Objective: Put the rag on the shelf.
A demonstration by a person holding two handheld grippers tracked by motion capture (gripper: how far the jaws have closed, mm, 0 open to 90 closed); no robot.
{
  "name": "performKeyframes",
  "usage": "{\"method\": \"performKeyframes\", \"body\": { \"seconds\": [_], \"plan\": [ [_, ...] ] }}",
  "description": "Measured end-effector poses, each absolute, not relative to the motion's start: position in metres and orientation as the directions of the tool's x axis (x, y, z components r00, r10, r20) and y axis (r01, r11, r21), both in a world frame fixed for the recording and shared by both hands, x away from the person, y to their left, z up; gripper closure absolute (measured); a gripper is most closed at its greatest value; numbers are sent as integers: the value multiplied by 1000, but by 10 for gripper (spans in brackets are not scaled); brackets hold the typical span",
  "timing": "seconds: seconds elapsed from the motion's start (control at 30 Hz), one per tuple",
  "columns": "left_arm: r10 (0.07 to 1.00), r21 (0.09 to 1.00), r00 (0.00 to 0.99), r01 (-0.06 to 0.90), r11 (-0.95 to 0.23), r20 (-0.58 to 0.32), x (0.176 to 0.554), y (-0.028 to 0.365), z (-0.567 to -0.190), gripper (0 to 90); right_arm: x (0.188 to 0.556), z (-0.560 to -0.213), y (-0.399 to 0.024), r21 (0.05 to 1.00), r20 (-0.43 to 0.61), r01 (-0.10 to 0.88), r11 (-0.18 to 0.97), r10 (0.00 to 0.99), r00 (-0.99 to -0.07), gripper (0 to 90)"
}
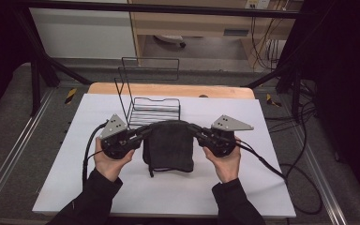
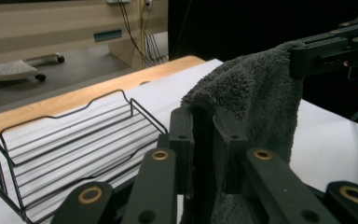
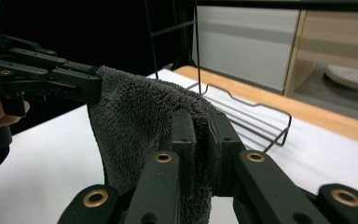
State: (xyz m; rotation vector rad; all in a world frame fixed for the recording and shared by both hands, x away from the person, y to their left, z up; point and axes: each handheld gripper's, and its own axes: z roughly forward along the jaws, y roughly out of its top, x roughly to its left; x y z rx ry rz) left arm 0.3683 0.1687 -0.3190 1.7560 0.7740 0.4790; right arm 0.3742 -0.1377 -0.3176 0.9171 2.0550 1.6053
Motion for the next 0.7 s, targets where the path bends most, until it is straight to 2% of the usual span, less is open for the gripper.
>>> {"method": "performKeyframes", "body": {
  "seconds": [0.7],
  "plan": [
    [729,987,681,156,-46,-74,384,175,-280,797,380,-276,-127,993,48,115,40,736,-675,832]
  ]
}}
